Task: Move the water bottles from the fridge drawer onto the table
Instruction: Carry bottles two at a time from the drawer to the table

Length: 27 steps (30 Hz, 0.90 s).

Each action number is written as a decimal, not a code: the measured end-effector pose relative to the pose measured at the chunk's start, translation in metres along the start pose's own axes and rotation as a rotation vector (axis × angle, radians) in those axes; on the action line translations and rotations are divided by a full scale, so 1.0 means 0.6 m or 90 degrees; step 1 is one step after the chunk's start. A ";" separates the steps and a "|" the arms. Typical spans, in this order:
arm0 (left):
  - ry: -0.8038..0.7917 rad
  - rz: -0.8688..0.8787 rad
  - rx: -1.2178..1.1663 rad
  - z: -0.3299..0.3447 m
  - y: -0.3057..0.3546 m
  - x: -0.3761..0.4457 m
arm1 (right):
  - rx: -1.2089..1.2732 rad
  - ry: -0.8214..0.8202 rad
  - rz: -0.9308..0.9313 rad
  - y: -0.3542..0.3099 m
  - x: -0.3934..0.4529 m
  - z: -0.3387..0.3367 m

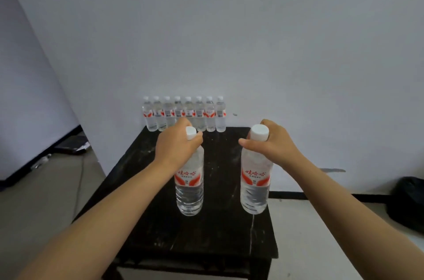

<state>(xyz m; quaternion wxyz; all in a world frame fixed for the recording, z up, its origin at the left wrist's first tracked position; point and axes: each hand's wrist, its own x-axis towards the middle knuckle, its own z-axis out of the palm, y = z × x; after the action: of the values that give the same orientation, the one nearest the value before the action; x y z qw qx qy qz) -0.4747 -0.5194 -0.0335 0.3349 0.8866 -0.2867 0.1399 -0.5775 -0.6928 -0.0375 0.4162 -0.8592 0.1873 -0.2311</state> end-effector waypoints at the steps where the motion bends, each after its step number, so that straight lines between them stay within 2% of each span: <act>1: -0.001 -0.006 0.001 0.006 -0.017 0.027 | -0.004 0.001 0.002 0.002 0.031 0.011; 6: 0.005 -0.031 0.027 0.034 -0.100 0.141 | -0.045 -0.004 0.028 0.009 0.164 0.076; 11: -0.056 -0.086 0.032 0.057 -0.201 0.243 | -0.115 -0.072 0.033 0.002 0.259 0.164; 17: -0.164 -0.100 0.042 0.081 -0.356 0.366 | -0.101 -0.107 0.069 -0.020 0.368 0.294; 27: -0.223 -0.130 0.010 0.089 -0.599 0.554 | -0.069 -0.110 0.155 -0.069 0.529 0.522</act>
<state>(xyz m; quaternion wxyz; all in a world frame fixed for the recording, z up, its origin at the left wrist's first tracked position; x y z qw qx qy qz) 0.0094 -0.4736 -0.1113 0.2853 0.9244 -0.2483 -0.0486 -0.1378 -0.6349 -0.0989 0.4090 -0.8679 0.2658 -0.0934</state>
